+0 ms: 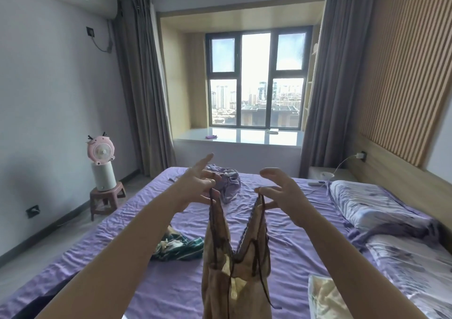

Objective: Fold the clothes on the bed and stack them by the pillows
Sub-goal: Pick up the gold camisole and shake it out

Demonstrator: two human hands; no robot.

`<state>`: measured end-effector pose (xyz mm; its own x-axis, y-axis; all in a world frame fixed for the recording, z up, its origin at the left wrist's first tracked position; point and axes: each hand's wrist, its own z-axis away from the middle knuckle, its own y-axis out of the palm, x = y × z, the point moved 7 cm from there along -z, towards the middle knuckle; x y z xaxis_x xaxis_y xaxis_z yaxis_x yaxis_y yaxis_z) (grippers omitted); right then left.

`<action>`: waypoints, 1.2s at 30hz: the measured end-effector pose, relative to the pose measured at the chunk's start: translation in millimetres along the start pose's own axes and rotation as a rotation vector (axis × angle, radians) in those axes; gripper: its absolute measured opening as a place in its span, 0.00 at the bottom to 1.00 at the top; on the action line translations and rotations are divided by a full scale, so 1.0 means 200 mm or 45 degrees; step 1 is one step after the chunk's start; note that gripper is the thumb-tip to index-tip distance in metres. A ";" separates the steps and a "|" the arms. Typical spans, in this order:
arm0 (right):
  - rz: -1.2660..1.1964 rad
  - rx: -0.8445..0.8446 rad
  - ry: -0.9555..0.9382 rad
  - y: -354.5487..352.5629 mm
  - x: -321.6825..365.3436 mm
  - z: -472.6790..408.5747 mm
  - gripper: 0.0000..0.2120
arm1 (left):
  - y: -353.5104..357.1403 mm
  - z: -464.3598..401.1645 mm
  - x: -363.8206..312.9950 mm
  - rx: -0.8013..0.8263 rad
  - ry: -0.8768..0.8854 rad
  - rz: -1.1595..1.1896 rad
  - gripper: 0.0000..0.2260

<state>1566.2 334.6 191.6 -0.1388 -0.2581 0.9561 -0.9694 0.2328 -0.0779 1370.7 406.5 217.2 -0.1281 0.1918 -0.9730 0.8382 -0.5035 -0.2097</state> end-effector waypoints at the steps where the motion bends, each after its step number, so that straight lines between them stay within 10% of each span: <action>1: -0.010 0.012 -0.012 0.01 0.00 0.00 0.16 | -0.01 -0.01 0.00 0.005 0.026 -0.086 0.31; 17: 0.213 -0.470 -0.211 -0.25 0.36 -0.42 0.21 | -0.32 -0.46 -0.48 -0.328 0.493 -0.689 0.15; 27: 0.069 -0.458 -0.583 -0.38 0.94 -0.53 0.25 | -0.34 -0.45 -1.06 -0.465 0.772 -0.802 0.22; 36: 0.087 -0.261 -0.457 -0.18 0.66 -0.21 0.21 | -0.27 -0.19 -0.67 -0.455 0.673 -0.505 0.18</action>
<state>1591.3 332.4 333.2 -0.2982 -0.5375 0.7888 -0.9002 0.4331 -0.0452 1363.0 441.1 361.9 -0.2606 0.7262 -0.6362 0.9146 -0.0253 -0.4035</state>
